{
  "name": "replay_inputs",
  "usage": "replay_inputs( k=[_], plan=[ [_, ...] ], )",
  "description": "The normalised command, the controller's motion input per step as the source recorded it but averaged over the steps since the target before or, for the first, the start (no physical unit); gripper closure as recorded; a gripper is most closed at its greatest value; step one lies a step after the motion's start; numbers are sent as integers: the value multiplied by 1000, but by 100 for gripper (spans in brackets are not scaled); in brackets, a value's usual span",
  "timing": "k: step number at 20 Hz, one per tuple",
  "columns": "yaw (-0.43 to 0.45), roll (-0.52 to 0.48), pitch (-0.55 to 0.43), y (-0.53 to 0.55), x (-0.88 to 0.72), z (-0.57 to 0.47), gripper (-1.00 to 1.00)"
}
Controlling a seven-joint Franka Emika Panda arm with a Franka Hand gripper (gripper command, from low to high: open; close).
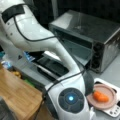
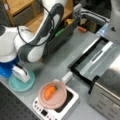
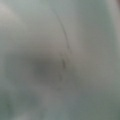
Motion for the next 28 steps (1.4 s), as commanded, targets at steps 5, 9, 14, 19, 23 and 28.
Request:
replay_inputs(
  k=[5,9,14,19,23,28],
  plan=[
    [103,39,-19,-104,12,-14,100],
    [86,35,-30,-78,17,-13,100],
    [82,35,-33,-38,13,-9,100],
    [80,30,-35,-27,25,-13,100],
    [80,23,-29,-20,36,-1,100],
    [76,22,-23,-6,45,-4,100]
  ],
)
